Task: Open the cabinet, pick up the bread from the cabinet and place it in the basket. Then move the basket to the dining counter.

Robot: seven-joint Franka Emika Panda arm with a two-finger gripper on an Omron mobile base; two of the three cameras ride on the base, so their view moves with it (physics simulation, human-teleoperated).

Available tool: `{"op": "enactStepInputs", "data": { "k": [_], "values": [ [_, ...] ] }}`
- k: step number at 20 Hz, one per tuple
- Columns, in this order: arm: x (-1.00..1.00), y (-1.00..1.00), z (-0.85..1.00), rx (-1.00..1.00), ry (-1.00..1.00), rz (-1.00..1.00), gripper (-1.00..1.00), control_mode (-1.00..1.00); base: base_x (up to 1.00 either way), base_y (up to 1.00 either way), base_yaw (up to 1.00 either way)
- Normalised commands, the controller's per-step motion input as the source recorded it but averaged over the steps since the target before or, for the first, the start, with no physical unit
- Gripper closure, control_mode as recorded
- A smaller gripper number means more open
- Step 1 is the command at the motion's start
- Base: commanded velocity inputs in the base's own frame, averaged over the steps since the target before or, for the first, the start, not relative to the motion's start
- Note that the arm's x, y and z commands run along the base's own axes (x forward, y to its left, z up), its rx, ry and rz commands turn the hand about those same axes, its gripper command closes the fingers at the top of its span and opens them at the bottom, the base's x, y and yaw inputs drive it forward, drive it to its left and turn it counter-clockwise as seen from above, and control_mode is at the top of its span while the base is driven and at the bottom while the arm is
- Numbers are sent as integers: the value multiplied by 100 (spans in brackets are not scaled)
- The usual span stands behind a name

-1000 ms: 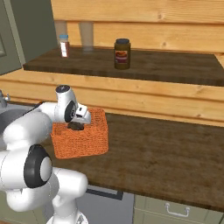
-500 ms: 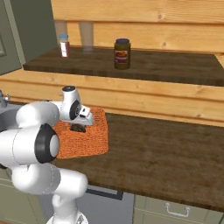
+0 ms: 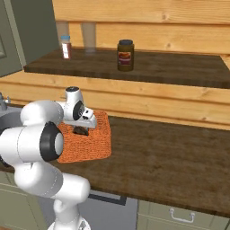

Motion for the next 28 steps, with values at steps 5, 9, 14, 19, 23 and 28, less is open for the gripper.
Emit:
{"op": "enactStepInputs", "data": {
  "k": [5, 9, 14, 19, 23, 28],
  "values": [
    [0, 0, 0, 0, 0, 0, -100, -100, 0, 0, 0],
    [0, 0, 0, 0, 0, 0, -100, -100, 0, 0, 0],
    [-42, -20, 40, 0, -4, 0, -100, -100, 0, 0, 0],
    [-94, -49, 53, 0, -11, -2, -100, -100, 0, 0, 0],
    [-58, -76, 29, 0, 0, -16, -100, -100, 0, 0, 0],
    [-31, -37, 16, 3, 5, -28, -100, -100, 0, 0, 0]
  ]
}}
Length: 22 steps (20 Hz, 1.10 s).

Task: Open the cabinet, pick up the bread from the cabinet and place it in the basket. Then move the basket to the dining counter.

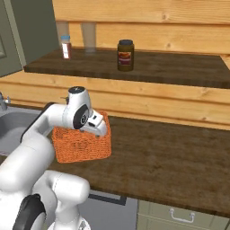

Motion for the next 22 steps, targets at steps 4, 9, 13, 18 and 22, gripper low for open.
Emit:
{"op": "enactStepInputs", "data": {
  "k": [4, 9, 13, 18, 22],
  "values": [
    [8, 0, 0, 2, 2, -30, -100, -100, 0, 0, 0],
    [42, 9, 0, 1, 0, -29, -100, -100, 0, 0, 0],
    [26, 3, -18, 7, 3, -25, -100, -100, 0, 0, 0],
    [21, 0, -42, 8, 6, -16, -100, -100, 0, 0, 0],
    [11, 0, -49, 6, 1, -7, -100, -100, 0, 0, 0]
  ]
}}
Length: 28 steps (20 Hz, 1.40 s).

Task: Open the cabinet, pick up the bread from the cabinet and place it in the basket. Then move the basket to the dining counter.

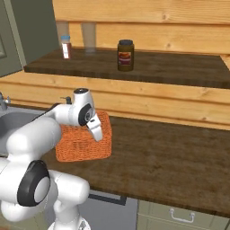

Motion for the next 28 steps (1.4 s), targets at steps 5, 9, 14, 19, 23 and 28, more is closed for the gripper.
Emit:
{"op": "enactStepInputs", "data": {
  "k": [5, 9, 14, 19, 23, 28],
  "values": [
    [12, 0, -58, 5, 3, -5, -100, -100, 0, 0, 0],
    [-37, 0, -14, 5, 2, -3, -100, -100, 0, 0, 0],
    [-46, 0, 0, 2, 0, -3, -100, -100, 0, 0, 0],
    [-8, 5, -13, 0, 0, -3, -100, -100, 0, 0, 0],
    [29, 28, -8, 0, 0, 0, -100, -100, 0, 0, 0],
    [5, 21, -12, 0, 0, 0, -100, -100, 0, 0, 0]
  ]
}}
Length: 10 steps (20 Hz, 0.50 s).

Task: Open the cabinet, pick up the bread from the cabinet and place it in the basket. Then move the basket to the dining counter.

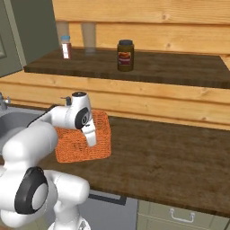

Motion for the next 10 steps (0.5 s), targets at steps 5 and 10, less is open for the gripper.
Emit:
{"op": "enactStepInputs", "data": {
  "k": [5, 10],
  "values": [
    [1, 24, -70, 0, 1, 0, -100, -100, 0, 0, 0],
    [0, 24, -91, 0, 1, -1, 100, -100, 0, 0, 0]
  ]
}}
